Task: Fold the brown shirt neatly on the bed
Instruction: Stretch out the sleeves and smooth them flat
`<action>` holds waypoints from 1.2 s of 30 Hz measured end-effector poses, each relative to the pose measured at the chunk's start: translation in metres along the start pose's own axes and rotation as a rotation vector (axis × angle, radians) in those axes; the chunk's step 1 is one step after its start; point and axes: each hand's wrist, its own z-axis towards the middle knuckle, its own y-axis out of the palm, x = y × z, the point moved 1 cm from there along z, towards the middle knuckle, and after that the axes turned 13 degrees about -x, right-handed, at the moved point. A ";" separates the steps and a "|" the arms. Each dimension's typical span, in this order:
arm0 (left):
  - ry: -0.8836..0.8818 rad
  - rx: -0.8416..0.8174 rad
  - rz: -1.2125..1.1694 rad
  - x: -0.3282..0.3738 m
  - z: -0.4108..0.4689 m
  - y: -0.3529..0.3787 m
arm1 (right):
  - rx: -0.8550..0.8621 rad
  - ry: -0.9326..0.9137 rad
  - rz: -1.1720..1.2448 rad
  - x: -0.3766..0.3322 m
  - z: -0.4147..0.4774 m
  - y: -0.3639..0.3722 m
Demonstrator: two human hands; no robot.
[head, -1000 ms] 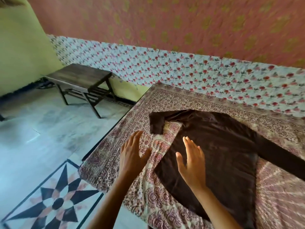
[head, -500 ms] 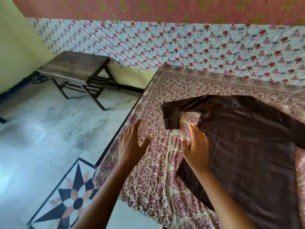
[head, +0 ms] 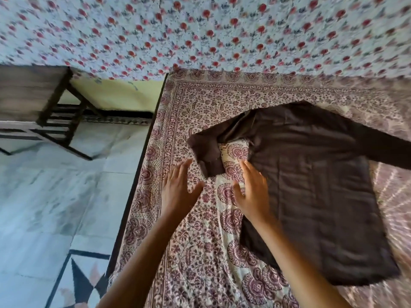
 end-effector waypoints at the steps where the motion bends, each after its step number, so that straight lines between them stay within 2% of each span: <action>1: 0.016 -0.032 0.009 -0.008 0.014 0.002 | 0.005 0.022 0.007 -0.001 0.010 0.009; 8: 0.125 -0.246 0.149 -0.067 0.120 0.044 | 0.025 0.228 0.056 0.025 0.075 0.083; 14: 0.133 -0.382 0.268 -0.096 0.202 0.113 | -0.039 0.300 0.048 0.077 0.119 0.146; 19: 0.149 -0.517 0.423 -0.107 0.233 0.162 | -0.112 0.349 0.054 0.103 0.142 0.183; 23: 0.224 -0.461 0.568 -0.101 0.252 0.172 | -0.082 0.338 0.079 0.117 0.159 0.196; 24: 0.230 -0.441 0.518 -0.099 0.257 0.167 | -0.062 0.341 0.103 0.119 0.162 0.197; 26: 0.130 -0.363 0.196 -0.096 0.270 0.148 | -0.009 0.339 0.192 0.117 0.169 0.200; 28: -0.113 -0.146 -0.402 -0.101 0.284 0.113 | 0.054 0.333 0.277 0.110 0.175 0.202; 30: -0.242 0.126 -0.983 -0.113 0.295 0.072 | 0.085 0.315 0.296 0.102 0.183 0.205; 33: -0.276 0.435 -1.225 -0.150 0.307 0.019 | 0.032 0.239 0.203 0.089 0.206 0.215; 36: -0.333 0.493 -1.262 -0.190 0.318 -0.003 | -0.122 0.223 0.063 0.074 0.239 0.225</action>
